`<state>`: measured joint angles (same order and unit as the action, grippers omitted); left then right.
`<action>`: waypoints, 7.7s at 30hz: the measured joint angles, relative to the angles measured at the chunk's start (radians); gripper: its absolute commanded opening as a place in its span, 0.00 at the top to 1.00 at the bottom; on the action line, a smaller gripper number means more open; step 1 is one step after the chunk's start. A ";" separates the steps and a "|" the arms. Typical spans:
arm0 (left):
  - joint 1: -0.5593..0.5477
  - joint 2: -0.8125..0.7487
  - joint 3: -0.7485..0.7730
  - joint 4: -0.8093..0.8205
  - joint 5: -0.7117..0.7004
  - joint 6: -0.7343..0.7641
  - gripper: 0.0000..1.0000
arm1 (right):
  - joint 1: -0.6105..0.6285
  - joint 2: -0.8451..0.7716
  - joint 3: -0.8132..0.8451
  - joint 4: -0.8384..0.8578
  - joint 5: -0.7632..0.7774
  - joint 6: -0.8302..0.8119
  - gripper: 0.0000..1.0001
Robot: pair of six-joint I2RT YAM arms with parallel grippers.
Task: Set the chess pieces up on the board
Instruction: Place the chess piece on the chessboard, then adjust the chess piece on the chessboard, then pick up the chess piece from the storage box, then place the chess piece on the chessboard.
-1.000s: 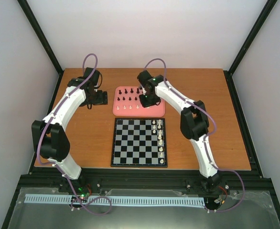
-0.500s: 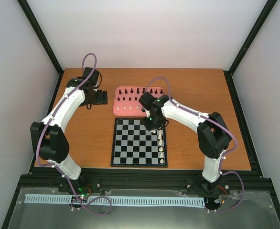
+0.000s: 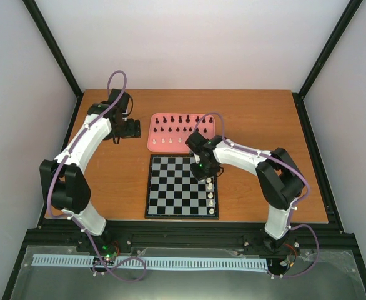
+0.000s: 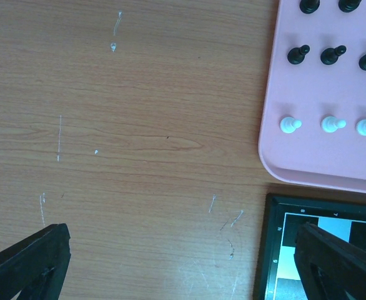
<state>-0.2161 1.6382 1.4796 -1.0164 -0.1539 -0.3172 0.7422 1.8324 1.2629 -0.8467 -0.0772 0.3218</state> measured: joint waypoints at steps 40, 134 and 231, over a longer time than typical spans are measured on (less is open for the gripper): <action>0.000 0.000 -0.001 0.001 0.001 0.000 0.00 | 0.013 -0.009 0.028 0.012 0.018 0.016 0.82; 0.000 0.000 -0.026 0.014 0.005 0.000 0.00 | 0.090 0.068 0.216 -0.161 0.194 -0.009 0.66; 0.000 -0.002 -0.026 0.015 0.012 0.000 0.00 | 0.085 -0.144 0.015 0.017 -0.002 -0.019 0.90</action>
<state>-0.2161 1.6360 1.4536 -1.0012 -0.1421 -0.3176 0.8268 1.6886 1.2781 -0.8295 -0.0795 0.3027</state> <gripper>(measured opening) 0.997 0.107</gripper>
